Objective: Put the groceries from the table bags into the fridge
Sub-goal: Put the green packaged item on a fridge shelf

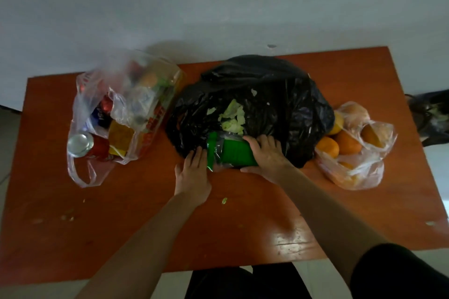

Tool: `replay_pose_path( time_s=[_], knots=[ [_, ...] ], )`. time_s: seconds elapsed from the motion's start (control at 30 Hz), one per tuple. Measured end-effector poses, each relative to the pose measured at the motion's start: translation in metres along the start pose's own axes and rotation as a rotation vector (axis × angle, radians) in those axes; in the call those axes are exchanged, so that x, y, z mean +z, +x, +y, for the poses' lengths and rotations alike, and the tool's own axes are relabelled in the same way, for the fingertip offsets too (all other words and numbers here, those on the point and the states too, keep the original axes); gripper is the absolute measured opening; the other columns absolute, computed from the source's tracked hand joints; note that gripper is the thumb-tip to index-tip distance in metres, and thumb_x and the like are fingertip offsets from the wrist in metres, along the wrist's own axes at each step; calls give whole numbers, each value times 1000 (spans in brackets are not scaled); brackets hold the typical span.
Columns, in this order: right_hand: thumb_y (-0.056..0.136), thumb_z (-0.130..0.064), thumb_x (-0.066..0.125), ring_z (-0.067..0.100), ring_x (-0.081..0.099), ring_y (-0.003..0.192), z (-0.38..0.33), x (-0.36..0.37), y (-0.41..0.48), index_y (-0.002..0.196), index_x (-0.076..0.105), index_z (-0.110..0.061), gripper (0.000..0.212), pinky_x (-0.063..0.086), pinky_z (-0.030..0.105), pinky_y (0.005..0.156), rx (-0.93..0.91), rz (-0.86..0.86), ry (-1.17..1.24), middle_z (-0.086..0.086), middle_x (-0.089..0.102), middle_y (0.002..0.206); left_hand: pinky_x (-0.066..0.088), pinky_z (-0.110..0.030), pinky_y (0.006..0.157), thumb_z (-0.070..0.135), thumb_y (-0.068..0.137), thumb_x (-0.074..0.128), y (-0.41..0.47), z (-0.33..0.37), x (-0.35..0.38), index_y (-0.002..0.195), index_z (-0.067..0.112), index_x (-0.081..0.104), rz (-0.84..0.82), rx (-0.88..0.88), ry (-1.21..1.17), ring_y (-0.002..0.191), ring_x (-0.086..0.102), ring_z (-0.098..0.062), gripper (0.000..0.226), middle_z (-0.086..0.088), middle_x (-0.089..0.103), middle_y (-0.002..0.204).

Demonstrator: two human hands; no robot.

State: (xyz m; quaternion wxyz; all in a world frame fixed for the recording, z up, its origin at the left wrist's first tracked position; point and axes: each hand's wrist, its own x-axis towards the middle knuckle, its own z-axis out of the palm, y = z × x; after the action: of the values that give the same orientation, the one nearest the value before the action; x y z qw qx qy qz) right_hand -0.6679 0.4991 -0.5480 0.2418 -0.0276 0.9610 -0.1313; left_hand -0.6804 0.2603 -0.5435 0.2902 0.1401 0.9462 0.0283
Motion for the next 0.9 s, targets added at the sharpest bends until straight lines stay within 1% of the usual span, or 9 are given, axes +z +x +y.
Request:
replay_pose_path(
  time_s=[0.1, 0.17, 0.27, 0.33, 0.4, 0.5, 0.7, 0.8, 0.9],
  knots=[
    [84, -70, 60, 31, 31, 131, 2, -10, -10, 156, 15, -21, 99, 28, 48, 114, 24, -38, 125, 12, 32, 141, 17, -52, 120, 20, 93, 48, 0, 1, -7, 158, 17, -2, -30, -12, -26, 152, -3, -20, 82, 1, -5, 166],
    [87, -67, 58, 28, 36, 127, 1, -22, -19, 152, 27, -19, 87, 33, 44, 111, 10, 27, 214, 9, 36, 137, 18, -52, 118, 19, 93, 48, -2, 4, -12, 158, 17, 1, -65, -24, -21, 152, -4, -21, 80, 0, -6, 166],
    [102, -36, 54, 25, 57, 93, -7, -52, -27, 125, 48, -13, 34, 52, 41, 77, -33, 341, 474, 5, 45, 118, 14, -56, 117, 16, 93, 47, -4, 8, -20, 158, 18, -2, -162, -52, -3, 152, -7, -23, 81, -1, -12, 166],
    [104, -21, 51, 26, 59, 76, -8, -77, -28, 120, 49, -10, 20, 52, 44, 61, -79, 488, 522, 6, 45, 116, 12, -58, 118, 17, 95, 46, -9, 12, -25, 158, 17, -2, -207, -71, 22, 152, -7, -26, 79, -2, -15, 165],
    [103, -23, 53, 29, 61, 97, -5, -95, -27, 134, 47, -12, 33, 56, 42, 73, -136, 419, 446, 10, 45, 128, 14, -59, 119, 20, 96, 46, -15, 17, -29, 158, 18, 1, -230, -88, 31, 152, -5, -28, 77, -3, -13, 165],
    [101, -35, 54, 30, 48, 126, -3, -97, -28, 148, 38, -18, 51, 51, 43, 94, -125, 233, 291, 9, 41, 140, 18, -57, 118, 21, 96, 47, -25, 24, -28, 158, 22, 3, -216, -108, 34, 152, -1, -28, 76, -1, -9, 166],
    [97, -40, 56, 35, 36, 136, -22, -39, -29, 154, 27, -21, 66, 45, 52, 104, -96, -6, -5, 13, 31, 150, 25, -56, 117, 15, 94, 46, -33, 30, -14, 158, 24, -3, -232, -127, 4, 152, -2, -26, 81, 2, -15, 165],
    [92, -22, 64, 39, 31, 136, -30, -16, -27, 156, 17, -25, 79, 46, 54, 103, -21, -4, -54, 14, 19, 154, 28, -56, 116, 16, 95, 47, -31, 26, -8, 158, 24, -5, -234, -122, 18, 152, -5, -25, 82, 2, -17, 165],
    [90, -11, 65, 39, 38, 131, -34, -9, -23, 156, 9, -31, 89, 44, 51, 103, 13, 14, -101, 20, 23, 151, 29, -55, 116, 18, 95, 48, -31, 24, -5, 158, 24, -6, -234, -113, 18, 152, -4, -25, 83, 2, -18, 164]
  ],
)
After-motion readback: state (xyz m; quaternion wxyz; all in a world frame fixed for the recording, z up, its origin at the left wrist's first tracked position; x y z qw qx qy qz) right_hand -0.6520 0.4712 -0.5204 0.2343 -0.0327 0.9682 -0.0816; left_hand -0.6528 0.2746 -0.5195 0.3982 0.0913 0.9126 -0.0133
